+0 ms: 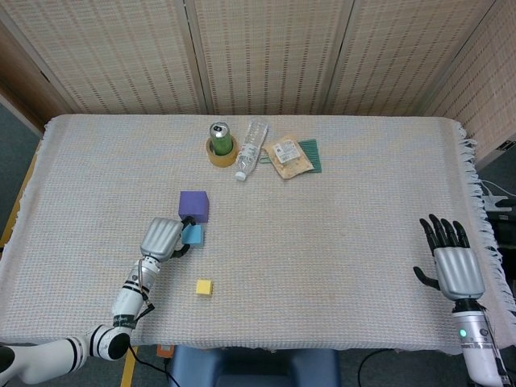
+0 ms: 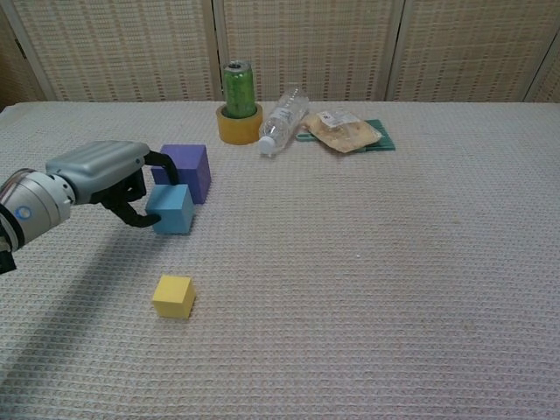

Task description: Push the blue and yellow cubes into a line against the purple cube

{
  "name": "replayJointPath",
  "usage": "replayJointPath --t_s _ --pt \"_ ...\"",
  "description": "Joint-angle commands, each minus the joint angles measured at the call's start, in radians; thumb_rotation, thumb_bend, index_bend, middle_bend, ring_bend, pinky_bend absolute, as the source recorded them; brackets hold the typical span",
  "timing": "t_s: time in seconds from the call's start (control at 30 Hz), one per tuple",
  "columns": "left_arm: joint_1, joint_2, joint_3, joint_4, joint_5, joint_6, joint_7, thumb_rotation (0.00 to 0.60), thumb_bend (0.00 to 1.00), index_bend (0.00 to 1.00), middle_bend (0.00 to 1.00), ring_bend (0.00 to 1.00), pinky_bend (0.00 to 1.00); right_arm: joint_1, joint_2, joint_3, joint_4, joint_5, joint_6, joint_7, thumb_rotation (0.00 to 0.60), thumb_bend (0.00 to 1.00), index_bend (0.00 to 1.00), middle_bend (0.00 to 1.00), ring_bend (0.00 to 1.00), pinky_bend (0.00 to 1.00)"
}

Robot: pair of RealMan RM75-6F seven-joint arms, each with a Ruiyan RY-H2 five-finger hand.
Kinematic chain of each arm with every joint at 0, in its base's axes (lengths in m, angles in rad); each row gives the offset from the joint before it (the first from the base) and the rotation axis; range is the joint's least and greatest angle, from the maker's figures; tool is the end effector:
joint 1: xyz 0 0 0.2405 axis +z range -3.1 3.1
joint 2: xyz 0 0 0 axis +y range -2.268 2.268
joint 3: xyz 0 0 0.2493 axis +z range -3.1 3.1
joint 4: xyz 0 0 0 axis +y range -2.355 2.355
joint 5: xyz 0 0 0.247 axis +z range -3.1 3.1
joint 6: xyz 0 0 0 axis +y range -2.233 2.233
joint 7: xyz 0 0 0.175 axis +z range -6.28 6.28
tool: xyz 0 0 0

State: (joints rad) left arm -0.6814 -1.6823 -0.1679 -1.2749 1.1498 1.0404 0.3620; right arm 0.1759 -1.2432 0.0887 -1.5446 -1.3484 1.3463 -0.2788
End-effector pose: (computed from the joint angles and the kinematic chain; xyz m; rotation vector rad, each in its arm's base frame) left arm -0.1722 0.3797 -0.0787 -1.7641 -0.8773 -0.8746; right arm -0.3263 -0.2520 0.0805 1.4456 -0.8327 0.6789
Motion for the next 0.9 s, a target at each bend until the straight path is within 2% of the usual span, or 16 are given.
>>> replayJointPath --t_s 0.03,0.3,0.47,0.9 --pt "-0.005 -0.012 0.001 0.027 0.009 -0.007 -0.011 0.600 0.30 0.48 1.00 1.00 1.00 0.000 0.000 0.001 0.000 0.004 -0.001 -0.001 0.522 0.00 0.00 0.00 0.00 0.00" --pt "-0.005 -0.023 0.001 0.060 0.026 -0.007 -0.030 0.600 0.31 0.46 1.00 1.00 1.00 0.002 0.001 0.004 -0.003 0.016 -0.008 -0.008 0.523 0.00 0.00 0.00 0.00 0.00" --pt "-0.007 -0.030 0.005 0.076 0.046 -0.003 -0.041 0.600 0.30 0.38 1.00 1.00 1.00 0.001 0.001 0.004 -0.006 0.018 -0.005 -0.010 0.523 0.00 0.00 0.00 0.00 0.00" --pt "-0.007 -0.044 0.008 0.098 0.069 -0.003 -0.063 0.600 0.31 0.29 1.00 1.00 1.00 0.000 0.004 0.004 -0.010 0.021 -0.004 -0.006 0.521 0.00 0.00 0.00 0.00 0.00"
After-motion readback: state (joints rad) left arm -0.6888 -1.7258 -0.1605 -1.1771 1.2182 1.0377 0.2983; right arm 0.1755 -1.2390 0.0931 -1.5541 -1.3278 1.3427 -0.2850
